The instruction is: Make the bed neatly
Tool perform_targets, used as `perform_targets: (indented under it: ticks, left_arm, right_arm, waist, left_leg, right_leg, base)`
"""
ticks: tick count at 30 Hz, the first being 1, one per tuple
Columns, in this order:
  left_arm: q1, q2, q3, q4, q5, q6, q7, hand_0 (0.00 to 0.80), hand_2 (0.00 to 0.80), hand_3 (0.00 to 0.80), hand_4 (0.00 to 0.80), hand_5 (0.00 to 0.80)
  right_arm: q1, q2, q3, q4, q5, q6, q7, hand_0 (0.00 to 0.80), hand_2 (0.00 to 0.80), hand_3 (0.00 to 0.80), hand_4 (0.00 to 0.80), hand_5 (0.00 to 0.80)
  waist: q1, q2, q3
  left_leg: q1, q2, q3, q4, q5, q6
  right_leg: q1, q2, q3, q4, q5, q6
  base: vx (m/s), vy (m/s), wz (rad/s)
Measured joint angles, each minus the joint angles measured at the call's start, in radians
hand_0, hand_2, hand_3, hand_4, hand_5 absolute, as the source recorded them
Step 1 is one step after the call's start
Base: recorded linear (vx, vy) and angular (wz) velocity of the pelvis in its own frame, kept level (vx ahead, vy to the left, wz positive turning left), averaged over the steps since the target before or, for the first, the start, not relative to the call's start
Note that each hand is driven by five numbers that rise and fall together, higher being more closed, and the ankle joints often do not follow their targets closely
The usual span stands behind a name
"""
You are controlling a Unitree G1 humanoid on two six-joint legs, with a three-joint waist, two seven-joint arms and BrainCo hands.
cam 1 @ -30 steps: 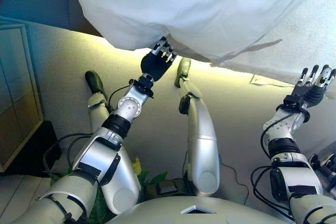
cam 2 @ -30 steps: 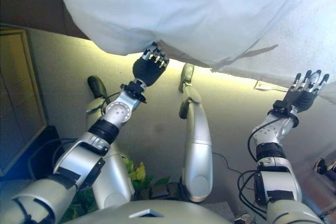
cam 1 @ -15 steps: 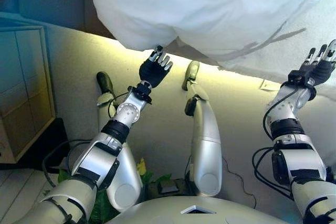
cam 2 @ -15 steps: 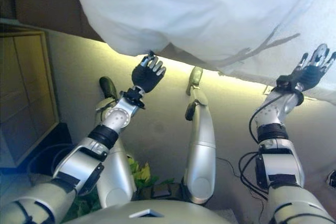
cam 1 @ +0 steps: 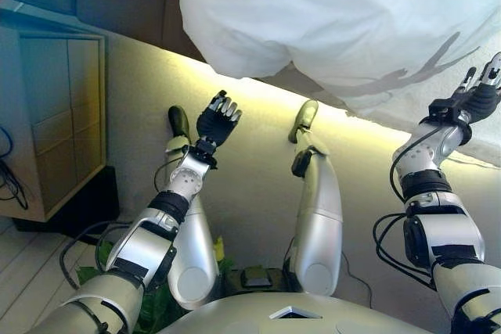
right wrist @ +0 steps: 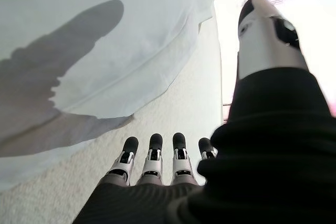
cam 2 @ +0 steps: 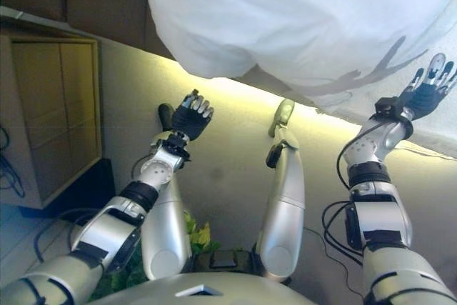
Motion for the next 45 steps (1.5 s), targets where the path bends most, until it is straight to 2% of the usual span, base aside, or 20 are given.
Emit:
perform_targets:
  ticks: [1,2,3,6,14,18,24,29,32,36,42,45]
  left_arm:
    - [0.002,0.004,0.007,0.009,0.000,0.010,-0.001,0.800,0.800,0.800,0.800,0.800]
    - [0.003,0.007,0.014,0.016,0.000,0.021,-0.003,0.599,0.599,0.599,0.599,0.599]
    - [0.004,0.007,0.020,0.024,0.000,0.033,-0.009,0.000,0.000,0.000,0.000,0.000]
    - [0.002,0.004,0.018,0.024,0.001,0.059,-0.030,0.000,0.000,0.000,0.000,0.000]
    - [-0.040,-0.043,-0.054,-0.007,0.008,0.058,-0.137,0.000,0.000,0.000,0.000,0.000]
    - [-0.072,-0.057,-0.113,-0.022,-0.001,0.056,-0.145,0.000,0.000,0.000,0.000,0.000]
    - [-0.117,-0.070,-0.142,-0.026,-0.014,0.020,-0.136,0.000,0.000,0.000,0.000,0.000]
    - [-0.120,-0.072,-0.150,-0.039,-0.072,0.000,-0.121,0.000,0.000,0.000,0.000,0.000]
    - [-0.122,-0.071,-0.149,-0.060,-0.079,-0.003,-0.114,0.000,0.000,0.000,0.000,0.000]
    - [-0.119,-0.072,-0.149,-0.062,-0.078,-0.009,-0.079,0.000,0.000,0.000,0.000,0.000]
    - [-0.133,-0.060,-0.147,-0.059,-0.023,-0.041,-0.010,0.000,0.000,0.000,0.000,0.000]
    - [-0.148,-0.040,-0.132,-0.053,0.017,-0.055,0.006,0.000,0.000,0.000,0.000,0.000]
  right_arm:
    - [-0.004,0.000,0.000,0.000,-0.021,-0.008,-0.019,0.000,0.000,0.000,0.000,0.000]
    - [-0.012,0.000,0.000,0.001,-0.040,-0.012,-0.039,0.000,0.000,0.000,0.000,0.000]
    - [-0.016,0.000,0.000,0.001,-0.061,-0.012,-0.060,0.000,0.000,0.000,0.000,0.000]
    - [-0.049,0.000,0.003,0.004,-0.108,-0.012,-0.118,0.000,0.000,0.000,0.000,0.000]
    - [-0.099,0.001,0.011,0.025,-0.160,-0.030,-0.179,0.000,0.000,0.000,0.000,0.000]
    - [-0.114,0.000,0.027,0.025,-0.188,-0.030,-0.218,0.000,0.000,0.000,0.000,0.000]
    - [-0.137,0.000,0.037,0.017,-0.280,-0.033,-0.310,0.000,0.000,0.000,0.000,0.000]
    - [-0.138,0.001,0.066,-0.033,-0.345,-0.036,-0.377,0.000,0.000,0.000,0.000,0.000]
    - [-0.128,0.001,0.068,-0.060,-0.367,-0.041,-0.401,0.000,0.000,0.000,0.000,0.000]
    - [-0.121,0.004,0.074,-0.097,-0.417,-0.052,-0.447,0.000,0.000,0.000,0.000,0.000]
    - [-0.125,0.005,0.090,-0.149,-0.463,-0.054,-0.523,0.000,0.000,0.000,0.000,0.000]
    - [-0.132,0.010,0.095,-0.149,-0.473,-0.052,-0.530,0.000,0.000,0.000,0.000,0.000]
  waist:
    - [-0.001,0.002,0.000]
    - [0.002,0.005,0.000]
    - [0.002,0.010,0.001]
    - [0.002,0.028,0.001]
    - [0.002,0.030,0.001]
    - [0.000,0.030,0.001]
    - [-0.007,0.030,0.001]
    - [-0.026,0.029,0.001]
    - [-0.027,0.029,0.001]
    - [-0.028,0.029,0.001]
    - [-0.034,0.029,0.001]
    - [-0.051,0.029,0.001]
  left_leg:
    - [0.001,-0.001,0.000,0.000,0.001,0.001]
    - [0.001,-0.003,0.000,0.002,0.001,0.001]
    - [0.000,-0.007,0.000,0.004,0.002,0.003]
    - [-0.009,-0.013,-0.001,0.011,0.002,0.003]
    - [-0.035,-0.014,0.000,0.006,0.003,0.004]
    - [-0.041,-0.015,0.003,0.004,0.002,0.006]
    - [-0.085,-0.016,0.005,0.040,-0.012,0.015]
    - [-0.132,-0.019,0.018,0.098,-0.044,0.046]
    - [-0.157,-0.018,0.024,0.142,-0.067,0.051]
    - [-0.183,-0.024,0.024,0.191,-0.090,0.061]
    - [-0.243,-0.027,0.026,0.310,-0.149,0.093]
    - [-0.255,-0.031,0.043,0.346,-0.168,0.115]
  right_leg:
    - [0.000,-0.001,0.000,0.001,0.000,0.000]
    - [0.000,-0.005,0.000,0.003,0.000,0.000]
    - [0.000,-0.010,0.000,0.006,0.000,0.000]
    - [-0.003,-0.017,0.000,0.009,0.001,0.001]
    - [-0.027,-0.016,-0.004,-0.002,0.004,0.005]
    - [-0.036,-0.016,-0.003,-0.002,0.005,0.005]
    - [-0.064,-0.015,0.005,-0.010,0.013,0.008]
    - [-0.088,-0.015,0.026,-0.032,0.040,0.024]
    - [-0.103,-0.016,0.039,-0.026,0.043,0.029]
    - [-0.111,-0.023,0.047,-0.017,0.044,0.029]
    - [-0.141,-0.034,0.071,0.020,0.047,0.025]
    - [-0.143,-0.042,0.087,0.011,0.056,0.012]
  base:
    - [-0.009,0.067,0.01]
    - [-0.012,0.076,0.06]
    - [-0.014,0.067,0.09]
    - [-0.020,0.046,0.06]
    - [-0.007,0.027,0.00]
    - [0.012,0.105,-0.01]
    - [0.018,0.149,-0.03]
    - [0.014,0.116,-0.09]
    - [-0.002,0.067,-0.11]
    - [-0.014,0.062,-0.03]
    - [0.015,0.046,-0.09]
    - [0.025,0.103,-0.08]
